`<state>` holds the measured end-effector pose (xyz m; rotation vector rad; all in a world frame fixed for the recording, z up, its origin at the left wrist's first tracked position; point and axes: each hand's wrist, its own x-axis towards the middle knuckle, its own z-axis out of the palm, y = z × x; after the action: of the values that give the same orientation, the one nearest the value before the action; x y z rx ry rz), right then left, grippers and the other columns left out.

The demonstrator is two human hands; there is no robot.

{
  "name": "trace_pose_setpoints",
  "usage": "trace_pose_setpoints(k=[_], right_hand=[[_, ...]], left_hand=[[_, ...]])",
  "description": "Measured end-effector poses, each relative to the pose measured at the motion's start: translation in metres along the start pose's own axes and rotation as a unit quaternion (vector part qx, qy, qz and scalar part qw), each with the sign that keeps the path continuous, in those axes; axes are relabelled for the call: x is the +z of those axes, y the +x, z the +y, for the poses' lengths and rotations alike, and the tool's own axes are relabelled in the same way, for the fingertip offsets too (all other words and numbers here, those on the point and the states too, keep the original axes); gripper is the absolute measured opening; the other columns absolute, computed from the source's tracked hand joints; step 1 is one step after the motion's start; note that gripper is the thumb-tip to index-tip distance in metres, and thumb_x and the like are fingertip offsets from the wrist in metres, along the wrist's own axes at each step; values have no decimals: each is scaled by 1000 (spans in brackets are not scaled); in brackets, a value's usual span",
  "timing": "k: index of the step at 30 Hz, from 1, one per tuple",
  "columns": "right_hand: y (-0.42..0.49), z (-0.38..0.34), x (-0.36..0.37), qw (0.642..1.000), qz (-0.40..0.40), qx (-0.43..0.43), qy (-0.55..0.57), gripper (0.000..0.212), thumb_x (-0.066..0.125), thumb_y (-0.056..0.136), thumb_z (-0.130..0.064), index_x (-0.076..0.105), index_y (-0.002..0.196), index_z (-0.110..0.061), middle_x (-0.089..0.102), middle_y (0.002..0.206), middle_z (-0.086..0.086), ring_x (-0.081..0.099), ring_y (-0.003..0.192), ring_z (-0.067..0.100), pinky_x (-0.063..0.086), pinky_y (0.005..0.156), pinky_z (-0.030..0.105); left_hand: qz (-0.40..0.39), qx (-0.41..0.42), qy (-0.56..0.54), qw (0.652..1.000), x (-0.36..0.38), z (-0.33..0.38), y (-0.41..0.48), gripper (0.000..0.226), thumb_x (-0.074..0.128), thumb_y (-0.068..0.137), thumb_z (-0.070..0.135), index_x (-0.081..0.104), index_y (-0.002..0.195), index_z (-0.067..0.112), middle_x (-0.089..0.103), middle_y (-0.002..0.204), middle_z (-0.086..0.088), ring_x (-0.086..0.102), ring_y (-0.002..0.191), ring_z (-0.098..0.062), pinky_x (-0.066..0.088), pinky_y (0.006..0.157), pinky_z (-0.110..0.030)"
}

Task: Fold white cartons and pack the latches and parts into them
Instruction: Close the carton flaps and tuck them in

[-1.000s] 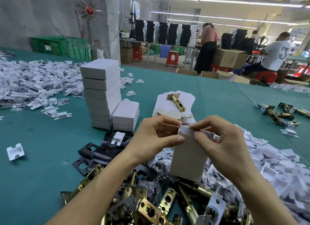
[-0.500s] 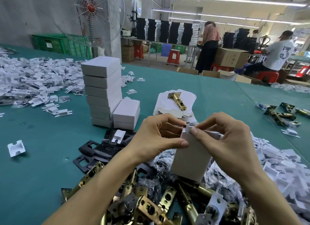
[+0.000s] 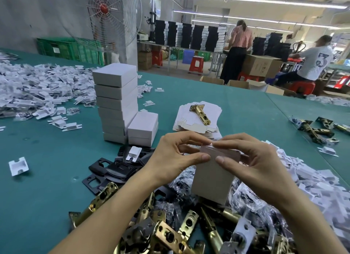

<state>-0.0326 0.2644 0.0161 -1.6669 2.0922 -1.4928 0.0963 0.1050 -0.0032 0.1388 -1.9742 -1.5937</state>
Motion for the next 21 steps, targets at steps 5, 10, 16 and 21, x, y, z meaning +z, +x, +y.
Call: trace_pose_setpoints(k=[5, 10, 16, 21], right_hand=[[-2, 12, -6, 997, 20, 19, 78, 31, 81, 68, -19, 75, 99, -23, 76, 102, -3, 73, 91, 17, 61, 81, 35], [-1, 15, -5, 997, 15, 29, 75, 26, 80, 65, -31, 80, 91, -27, 75, 106, -5, 73, 92, 18, 61, 81, 36], [-2, 10, -1, 993, -48, 65, 81, 26, 74, 76, -37, 72, 102, -37, 74, 103, -1, 75, 76, 25, 58, 71, 55], [0, 1, 1, 979, 80, 84, 170, 22, 73, 76, -28, 74, 97, -31, 74, 97, 7, 75, 74, 25, 62, 60, 44]], left_hand=[[32, -34, -20, 999, -4, -8, 2, 30, 82, 77, 8, 75, 84, 36, 74, 106, -3, 75, 87, -18, 60, 70, -27], [-33, -38, -1, 999, 1, -11, 0, 28, 79, 77, 18, 73, 101, 31, 72, 115, 2, 73, 98, -21, 61, 83, -44], [-32, -28, 4, 999, -1, -13, 2, 26, 79, 83, 10, 73, 100, 27, 74, 111, -3, 74, 94, -24, 62, 80, -42], [-28, -68, 8, 997, -2, -9, 3, 54, 78, 75, 39, 52, 121, 48, 63, 121, 1, 72, 95, -26, 60, 85, -45]])
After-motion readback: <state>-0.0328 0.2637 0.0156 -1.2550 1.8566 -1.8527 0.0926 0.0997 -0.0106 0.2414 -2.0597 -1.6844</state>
